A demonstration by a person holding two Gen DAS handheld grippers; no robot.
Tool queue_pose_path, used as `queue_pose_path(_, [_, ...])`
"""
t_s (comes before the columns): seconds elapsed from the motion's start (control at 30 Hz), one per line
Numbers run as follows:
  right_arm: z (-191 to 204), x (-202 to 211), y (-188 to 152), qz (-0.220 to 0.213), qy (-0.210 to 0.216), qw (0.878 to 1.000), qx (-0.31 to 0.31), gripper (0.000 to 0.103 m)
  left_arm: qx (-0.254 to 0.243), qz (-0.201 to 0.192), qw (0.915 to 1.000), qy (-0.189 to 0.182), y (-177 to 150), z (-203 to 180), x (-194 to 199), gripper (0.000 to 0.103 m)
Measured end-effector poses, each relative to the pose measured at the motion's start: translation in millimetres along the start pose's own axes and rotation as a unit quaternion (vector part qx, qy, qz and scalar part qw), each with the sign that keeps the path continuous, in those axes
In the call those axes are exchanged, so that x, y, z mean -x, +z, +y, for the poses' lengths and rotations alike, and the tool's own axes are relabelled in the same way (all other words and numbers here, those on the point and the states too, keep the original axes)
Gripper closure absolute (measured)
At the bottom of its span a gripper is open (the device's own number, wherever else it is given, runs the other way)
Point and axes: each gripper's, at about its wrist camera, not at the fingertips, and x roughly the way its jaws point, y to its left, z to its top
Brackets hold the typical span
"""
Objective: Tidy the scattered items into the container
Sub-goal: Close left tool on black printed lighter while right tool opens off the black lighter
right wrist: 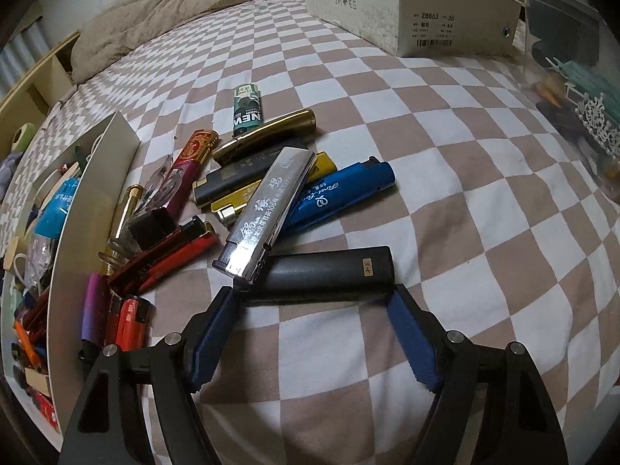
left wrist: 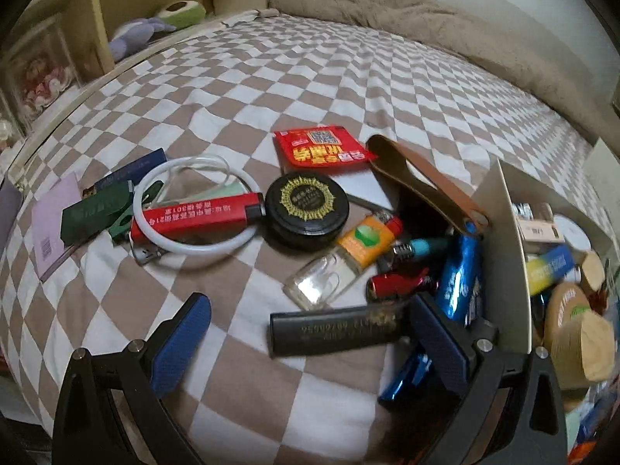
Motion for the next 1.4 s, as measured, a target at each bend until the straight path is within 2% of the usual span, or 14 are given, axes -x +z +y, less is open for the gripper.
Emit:
queue_pose_path(0.23, [-1, 1, 0, -0.002, 0.0, 1.0, 0.002, 0.023, -0.015, -0.012, 0.9995, 0.026, -4, -3, -2, 0.0])
queue_pose_path(0.33, [0, 1, -1, -0.004, 0.0, 1.0, 0.002, 0.023, -0.011, -0.015, 0.9983, 0.054, -7, 7, 1, 0.0])
queue_pose_path(0.57, [1, 1, -1, -0.007, -0.001, 1.0, 0.003, 0.023, 0.031, -0.012, 0.9941, 0.103, -8, 43, 6, 0.0])
queue_pose_path(0.67, [0, 2, -2, -0.008, -0.002, 1.0, 0.004, 0.023, 0.034, -0.012, 0.9958, 0.084, -11, 47, 11, 0.0])
queue_pose_path(0.77, [0, 2, -3, -0.011, -0.002, 1.0, 0.005, 0.023, 0.024, -0.011, 0.9987, 0.044, -14, 44, 15, 0.0])
queue_pose_path(1.07, [0, 2, -4, -0.013, -0.003, 1.0, 0.006, 0.022, -0.036, -0.002, 0.9988, -0.033, -21, 13, 21, 0.0])
queue_pose_path(1.13, [0, 2, -4, -0.013, -0.003, 1.0, 0.006, 0.022, -0.049, 0.001, 0.9983, -0.032, -23, 6, 21, 0.0])
queue_pose_path(1.27, [1, 2, -3, -0.013, -0.005, 1.0, 0.008, 0.022, -0.044, 0.01, 0.9985, -0.032, -25, 8, 20, 0.0])
queue_pose_path(1.4, [1, 2, -3, -0.014, -0.005, 1.0, 0.008, 0.022, -0.043, 0.01, 0.9989, 0.015, -26, 11, 20, 0.0])
